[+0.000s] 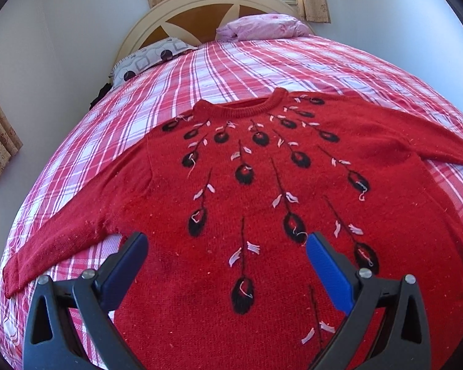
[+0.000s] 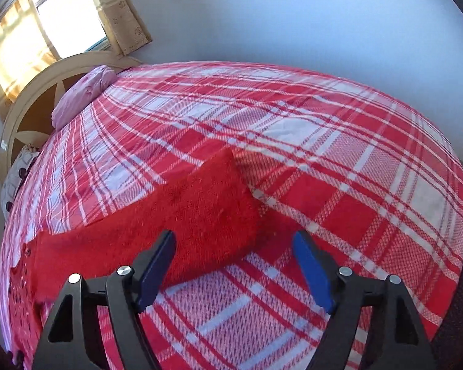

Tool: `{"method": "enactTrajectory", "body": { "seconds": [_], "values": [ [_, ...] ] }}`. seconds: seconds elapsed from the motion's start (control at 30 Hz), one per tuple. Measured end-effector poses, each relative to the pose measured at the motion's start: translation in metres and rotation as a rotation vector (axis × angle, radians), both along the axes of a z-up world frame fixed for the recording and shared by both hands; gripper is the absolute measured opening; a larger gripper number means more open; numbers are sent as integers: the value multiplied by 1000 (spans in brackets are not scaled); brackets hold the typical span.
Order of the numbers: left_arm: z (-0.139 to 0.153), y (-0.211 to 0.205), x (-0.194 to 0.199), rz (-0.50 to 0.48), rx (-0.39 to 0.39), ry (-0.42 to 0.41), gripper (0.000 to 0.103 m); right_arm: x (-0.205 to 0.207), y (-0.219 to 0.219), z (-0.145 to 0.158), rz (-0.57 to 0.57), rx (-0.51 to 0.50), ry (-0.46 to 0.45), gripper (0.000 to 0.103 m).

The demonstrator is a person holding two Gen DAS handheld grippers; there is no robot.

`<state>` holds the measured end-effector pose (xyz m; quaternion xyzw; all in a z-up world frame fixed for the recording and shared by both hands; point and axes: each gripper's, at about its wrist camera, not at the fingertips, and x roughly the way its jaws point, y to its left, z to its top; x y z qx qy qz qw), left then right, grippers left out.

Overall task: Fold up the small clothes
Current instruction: 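Move the right gripper to the sweater's sleeve cuff and grasp it, then fold the held sleeve across the sweater body with the right gripper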

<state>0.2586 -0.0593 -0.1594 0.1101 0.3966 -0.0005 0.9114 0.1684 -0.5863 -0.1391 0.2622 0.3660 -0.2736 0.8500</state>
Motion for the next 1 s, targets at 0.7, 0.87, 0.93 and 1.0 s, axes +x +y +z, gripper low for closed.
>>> {"method": "enactTrajectory", "body": {
  "seconds": [0.7, 0.87, 0.93, 1.0],
  "values": [
    [9, 33, -2, -30, -194, 43, 103, 91, 136, 82, 375, -163, -105, 13],
    [19, 50, -2, -38, -255, 35, 103, 119, 215, 95, 547, -181, -132, 13],
    [21, 56, 0, -40, -292, 44, 103, 128, 249, 95, 621, -192, -135, 13],
    [23, 62, 2, -48, -319, 50, 103, 136, 282, 90, 694, -204, -125, 13]
  ]
}}
